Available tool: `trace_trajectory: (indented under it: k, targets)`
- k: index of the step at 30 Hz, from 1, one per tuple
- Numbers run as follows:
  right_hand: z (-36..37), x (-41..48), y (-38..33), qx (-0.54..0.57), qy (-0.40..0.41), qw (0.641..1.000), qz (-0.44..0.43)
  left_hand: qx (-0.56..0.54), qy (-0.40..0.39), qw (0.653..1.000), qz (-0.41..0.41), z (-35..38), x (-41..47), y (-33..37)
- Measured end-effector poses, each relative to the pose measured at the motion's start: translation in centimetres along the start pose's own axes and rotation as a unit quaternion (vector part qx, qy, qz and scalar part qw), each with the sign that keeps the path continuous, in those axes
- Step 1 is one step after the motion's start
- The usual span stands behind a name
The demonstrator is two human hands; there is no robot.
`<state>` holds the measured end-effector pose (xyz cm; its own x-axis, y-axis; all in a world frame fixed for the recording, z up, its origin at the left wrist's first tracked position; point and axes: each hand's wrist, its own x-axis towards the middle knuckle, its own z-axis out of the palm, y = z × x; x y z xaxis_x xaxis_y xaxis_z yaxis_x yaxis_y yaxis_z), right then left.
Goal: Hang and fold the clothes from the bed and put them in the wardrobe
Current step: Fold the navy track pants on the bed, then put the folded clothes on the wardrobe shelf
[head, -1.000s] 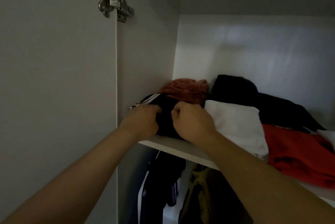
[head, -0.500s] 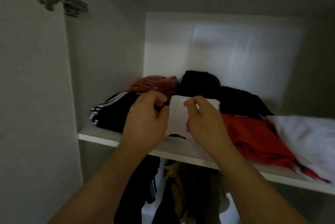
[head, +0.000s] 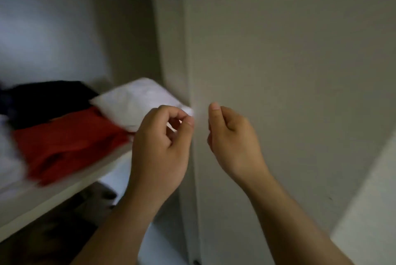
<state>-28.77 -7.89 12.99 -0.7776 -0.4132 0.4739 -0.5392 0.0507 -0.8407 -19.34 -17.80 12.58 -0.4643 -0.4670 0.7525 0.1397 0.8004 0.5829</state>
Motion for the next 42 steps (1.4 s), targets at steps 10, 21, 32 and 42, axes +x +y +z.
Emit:
trace_trajectory:
  k: [10,21,32,42]
  targets:
    - [-22.0,-14.6,6.3,-0.17,0.298,0.915,0.211,-0.24,-0.269,0.93,0.07,17.9,-10.5,12.8]
    - [-49.6,-35.2,9.7,-0.24,0.523,0.764,0.291,-0.362,-0.506,0.774,0.12,35.1,-29.5,37.4]
    - [-74.9,-54.4,12.9,-0.25,0.581,0.662,0.401,-0.354,-0.646,0.661,0.14,50.2,-49.1,60.4]
    - [-91.8,-66.7,20.5,-0.202,0.592,0.57,0.533,-0.247,-0.767,0.566,0.174,68.7,-65.7,74.3]
